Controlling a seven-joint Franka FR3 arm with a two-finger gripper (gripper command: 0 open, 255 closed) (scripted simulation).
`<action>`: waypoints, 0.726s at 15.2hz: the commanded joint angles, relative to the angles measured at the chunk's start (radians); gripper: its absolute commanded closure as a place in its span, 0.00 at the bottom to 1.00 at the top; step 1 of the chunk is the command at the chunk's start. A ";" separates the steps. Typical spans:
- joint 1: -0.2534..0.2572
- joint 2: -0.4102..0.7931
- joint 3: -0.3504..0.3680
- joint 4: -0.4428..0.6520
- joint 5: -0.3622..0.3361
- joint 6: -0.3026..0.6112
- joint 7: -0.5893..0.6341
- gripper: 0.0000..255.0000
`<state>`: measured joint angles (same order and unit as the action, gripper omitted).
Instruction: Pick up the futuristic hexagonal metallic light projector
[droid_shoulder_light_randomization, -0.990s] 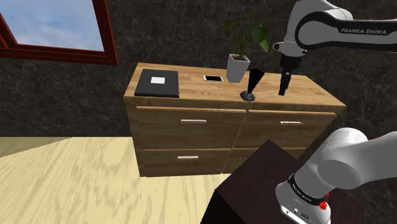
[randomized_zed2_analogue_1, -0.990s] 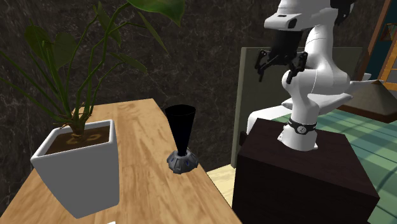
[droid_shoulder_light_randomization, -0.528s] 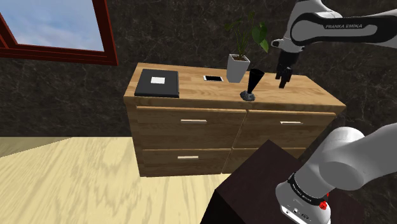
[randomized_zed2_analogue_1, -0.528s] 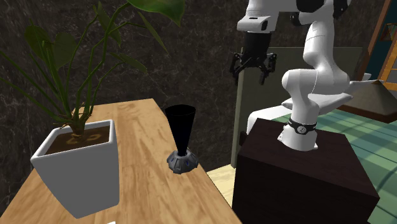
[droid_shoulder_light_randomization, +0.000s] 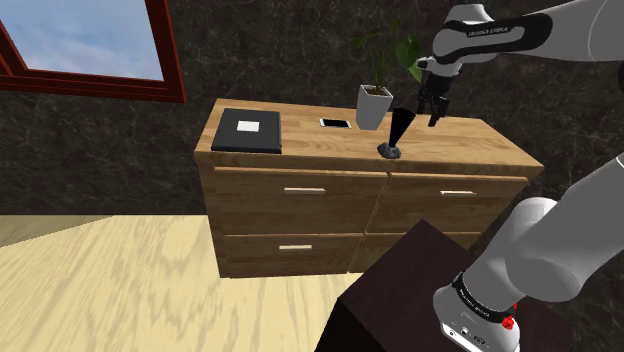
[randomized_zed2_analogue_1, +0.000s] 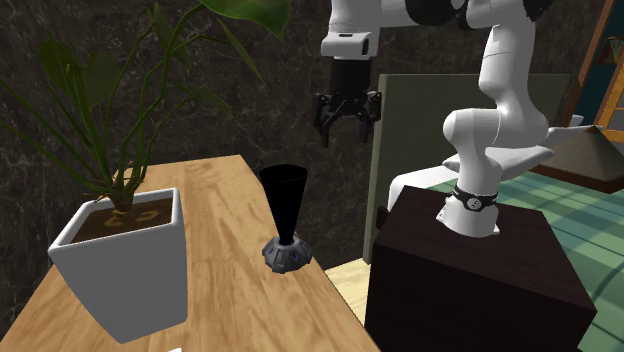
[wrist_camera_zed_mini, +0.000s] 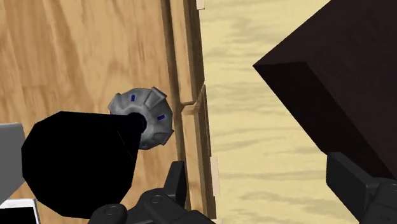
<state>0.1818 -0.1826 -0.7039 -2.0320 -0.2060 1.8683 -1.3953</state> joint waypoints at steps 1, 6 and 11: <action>0.019 0.094 -0.040 0.071 0.075 0.014 -0.137 0.00; -0.028 0.366 -0.072 0.293 0.311 -0.005 -0.472 0.00; -0.111 0.518 -0.027 0.442 0.430 -0.040 -0.634 0.00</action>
<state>0.0803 0.3163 -0.7369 -1.6057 0.2093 1.8294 -2.0127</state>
